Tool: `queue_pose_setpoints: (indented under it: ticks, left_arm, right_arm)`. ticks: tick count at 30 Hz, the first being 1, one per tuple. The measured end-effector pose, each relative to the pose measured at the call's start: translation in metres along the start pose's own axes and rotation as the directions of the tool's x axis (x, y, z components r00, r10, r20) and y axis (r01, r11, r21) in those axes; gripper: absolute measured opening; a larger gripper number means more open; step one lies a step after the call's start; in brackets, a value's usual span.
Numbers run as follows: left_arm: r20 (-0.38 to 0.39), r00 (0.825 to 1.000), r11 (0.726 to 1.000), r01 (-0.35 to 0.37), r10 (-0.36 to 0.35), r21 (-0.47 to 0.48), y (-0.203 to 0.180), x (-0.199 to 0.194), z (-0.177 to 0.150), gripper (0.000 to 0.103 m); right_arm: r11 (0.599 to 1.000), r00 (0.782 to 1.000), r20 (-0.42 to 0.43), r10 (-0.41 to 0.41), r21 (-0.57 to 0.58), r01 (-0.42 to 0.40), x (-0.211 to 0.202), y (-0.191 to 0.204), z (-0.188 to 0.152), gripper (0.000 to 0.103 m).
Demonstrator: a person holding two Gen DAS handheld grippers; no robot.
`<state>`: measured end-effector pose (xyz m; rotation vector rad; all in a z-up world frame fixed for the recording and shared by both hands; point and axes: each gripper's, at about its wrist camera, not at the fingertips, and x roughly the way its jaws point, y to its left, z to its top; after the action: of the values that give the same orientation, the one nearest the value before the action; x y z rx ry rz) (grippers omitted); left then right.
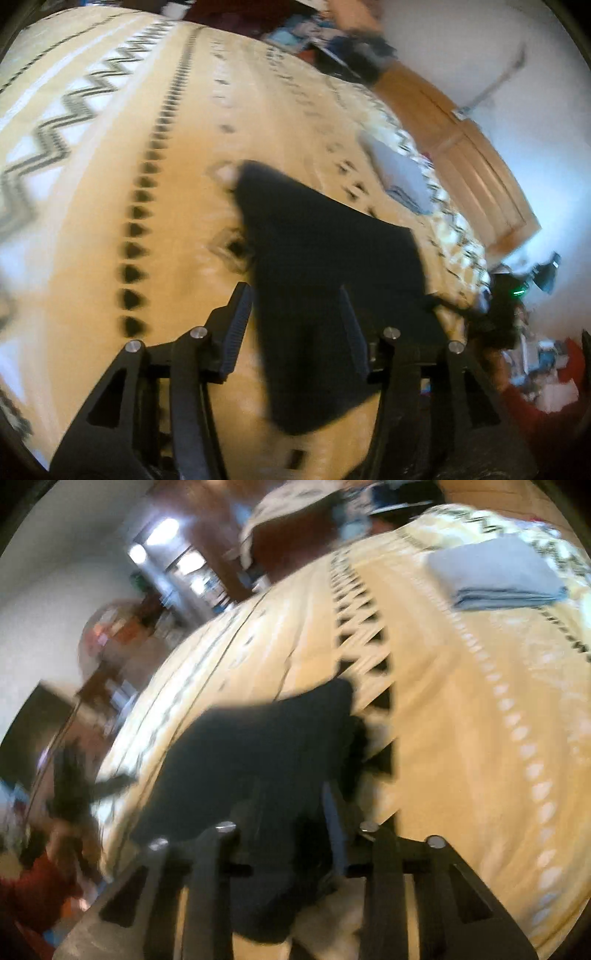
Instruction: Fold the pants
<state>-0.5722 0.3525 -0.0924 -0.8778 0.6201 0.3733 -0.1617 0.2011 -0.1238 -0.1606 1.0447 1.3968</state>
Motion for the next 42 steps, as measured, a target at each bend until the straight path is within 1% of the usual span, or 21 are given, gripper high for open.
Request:
queue_pose_setpoints:
  ticks: [2, 5, 6, 7, 9, 10, 12, 13, 16, 19, 22, 24, 25, 27, 28, 29, 32, 34, 35, 38, 42]
  left_arm:
    - [-0.046, 0.998, 0.997, 0.053, -0.051, 0.048, -0.017, 0.016, -0.007, 0.050]
    - [-0.121, 0.993, 0.996, 0.010, 0.002, 0.094, -0.033, 0.044, -0.018, 0.048]
    - [-0.133, 0.991, 0.994, 0.019, -0.004, 0.111, -0.040, 0.050, -0.019, 0.048]
    - [-0.130, 0.991, 0.992, 0.028, -0.012, 0.125, -0.046, 0.051, -0.019, 0.049]
    - [-0.106, 0.994, 0.986, 0.037, -0.020, 0.161, -0.062, 0.052, -0.009, 0.050]
    - [-0.097, 0.995, 0.985, 0.041, -0.026, 0.166, -0.066, 0.053, -0.003, 0.050]
    - [-0.088, 0.996, 0.985, 0.041, -0.027, 0.169, -0.073, 0.060, 0.009, 0.050]
    - [-0.085, 0.996, 0.985, 0.037, -0.023, 0.168, -0.074, 0.059, 0.010, 0.050]
    - [-0.073, 0.997, 0.985, 0.032, -0.020, 0.169, -0.077, 0.060, 0.018, 0.050]
    - [-0.071, 0.997, 0.986, 0.026, -0.014, 0.166, -0.075, 0.055, 0.008, 0.050]
    - [-0.078, 0.997, 0.988, 0.004, 0.008, 0.155, -0.068, 0.055, 0.000, 0.050]
    - [-0.076, 0.997, 0.990, 0.002, 0.008, 0.140, -0.065, 0.053, -0.003, 0.050]
    - [-0.071, 0.997, 0.991, 0.003, 0.006, 0.134, -0.064, 0.052, -0.003, 0.050]
    - [-0.055, 0.998, 0.992, 0.013, -0.006, 0.127, -0.064, 0.047, -0.002, 0.050]
    - [-0.042, 0.999, 0.992, 0.022, -0.017, 0.121, -0.064, 0.043, -0.002, 0.050]
    - [-0.033, 0.999, 0.993, 0.025, -0.022, 0.116, -0.063, 0.040, -0.001, 0.050]
    - [0.031, 0.999, 0.996, 0.042, -0.044, 0.072, -0.050, 0.014, 0.004, 0.050]
    - [0.093, 0.994, 0.998, 0.056, -0.058, 0.018, -0.035, -0.008, 0.008, 0.050]
    - [0.134, 0.989, 0.998, 0.064, -0.061, -0.019, -0.025, -0.023, 0.011, 0.050]
    - [0.279, 0.960, 0.992, 0.066, -0.034, -0.104, 0.008, -0.079, 0.014, 0.051]
    - [0.431, 0.900, 0.980, 0.029, 0.061, -0.197, 0.053, -0.153, 0.005, 0.054]
  right_arm:
    - [0.999, 0.998, -0.034, -0.044, -0.019, 0.044, 0.018, -0.005, -0.022, 0.034]
    - [0.999, 0.999, -0.012, -0.046, -0.006, 0.046, 0.023, -0.012, -0.021, 0.033]
    - [0.999, 0.999, -0.012, -0.045, -0.020, 0.045, 0.021, -0.010, -0.015, 0.033]
    - [0.999, 0.999, -0.006, -0.044, -0.028, 0.043, 0.019, -0.007, -0.014, 0.033]
    - [1.000, 0.998, 0.067, -0.014, -0.016, 0.015, -0.004, -0.013, 0.000, 0.034]
    - [1.000, 0.996, 0.092, -0.005, 0.004, 0.004, -0.012, -0.019, 0.006, 0.037]
    - [0.995, 0.992, 0.129, 0.002, 0.094, -0.014, -0.012, -0.043, 0.023, 0.053]
    - [0.993, 0.995, 0.104, 0.006, 0.119, -0.018, -0.011, -0.058, 0.021, 0.061]
    - [0.988, 1.000, -0.021, 0.015, 0.154, -0.012, 0.023, -0.071, 0.027, 0.061]
    - [0.993, 0.998, -0.052, 0.027, 0.116, -0.021, 0.026, -0.064, 0.020, 0.061]
    - [0.991, 0.997, -0.072, 0.027, 0.135, -0.017, 0.022, -0.056, 0.002, 0.060]
    - [0.991, 0.995, -0.100, 0.019, 0.132, -0.006, 0.023, -0.051, -0.007, 0.048]
    - [0.993, 0.995, -0.100, -0.004, 0.118, 0.016, 0.022, -0.047, -0.009, 0.036]
    - [0.995, 0.996, -0.086, -0.030, 0.091, 0.037, 0.018, -0.041, -0.005, 0.024]
    - [0.995, 0.998, -0.064, -0.002, 0.094, 0.008, 0.009, -0.031, 0.003, 0.015]
    - [0.995, 0.999, -0.042, 0.027, 0.097, -0.023, 0.002, -0.022, 0.011, 0.014]
    - [0.993, 0.995, -0.007, 0.101, 0.069, -0.100, -0.016, 0.019, 0.039, 0.013]
    - [0.987, 0.988, 0.003, 0.153, 0.041, -0.153, -0.021, 0.056, 0.058, 0.013]
    - [0.983, 0.983, 0.001, 0.184, 0.007, -0.184, -0.018, 0.086, 0.072, 0.013]
    - [0.965, 0.967, -0.026, 0.253, -0.067, -0.254, -0.001, 0.157, 0.095, 0.013]
    - [0.928, 0.943, -0.088, 0.322, -0.167, -0.333, 0.037, 0.253, 0.120, 0.013]
